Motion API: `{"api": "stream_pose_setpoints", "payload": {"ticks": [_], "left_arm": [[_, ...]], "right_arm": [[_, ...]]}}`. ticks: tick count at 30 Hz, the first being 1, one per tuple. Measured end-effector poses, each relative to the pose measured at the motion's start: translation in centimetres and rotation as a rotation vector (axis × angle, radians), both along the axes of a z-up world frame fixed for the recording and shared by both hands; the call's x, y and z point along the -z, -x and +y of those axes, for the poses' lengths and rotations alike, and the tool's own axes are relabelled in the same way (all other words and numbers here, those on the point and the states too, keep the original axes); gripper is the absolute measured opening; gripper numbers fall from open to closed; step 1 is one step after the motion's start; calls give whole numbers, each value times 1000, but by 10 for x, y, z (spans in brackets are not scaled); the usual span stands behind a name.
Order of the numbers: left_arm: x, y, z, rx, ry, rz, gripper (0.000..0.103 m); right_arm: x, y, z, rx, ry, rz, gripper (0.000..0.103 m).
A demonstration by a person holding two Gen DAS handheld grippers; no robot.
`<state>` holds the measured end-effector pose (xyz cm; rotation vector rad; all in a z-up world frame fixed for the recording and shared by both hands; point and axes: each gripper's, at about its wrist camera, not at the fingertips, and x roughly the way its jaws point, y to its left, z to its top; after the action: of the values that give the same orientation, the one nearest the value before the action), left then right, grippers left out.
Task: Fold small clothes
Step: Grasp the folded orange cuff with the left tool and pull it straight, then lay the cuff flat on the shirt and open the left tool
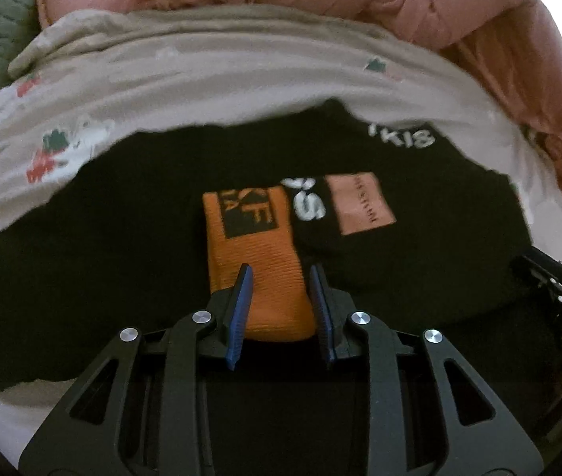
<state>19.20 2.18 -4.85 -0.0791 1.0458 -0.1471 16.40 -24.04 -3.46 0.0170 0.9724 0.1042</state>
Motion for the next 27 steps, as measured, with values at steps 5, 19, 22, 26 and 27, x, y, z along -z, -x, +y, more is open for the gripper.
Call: {"api": "stream_pose_setpoints", "payload": {"ticks": [5, 19, 22, 26, 27], "left_arm": [[1, 2, 2, 0, 1, -3, 24], [-37, 31, 26, -37, -12, -96, 42], [-44, 38, 32, -50, -28, -122, 56], [-53, 47, 43, -72, -45, -157, 67], [-55, 49, 47, -82, -48, -166, 70]], "right_arm": [[14, -2, -7, 23, -10, 38, 43], [-21, 25, 14, -50, -28, -71, 62], [-26, 28, 23, -65, -35, -79, 63], [-33, 32, 36, -88, -39, -92, 63], [-36, 33, 41, -99, -36, -98, 72]]}}
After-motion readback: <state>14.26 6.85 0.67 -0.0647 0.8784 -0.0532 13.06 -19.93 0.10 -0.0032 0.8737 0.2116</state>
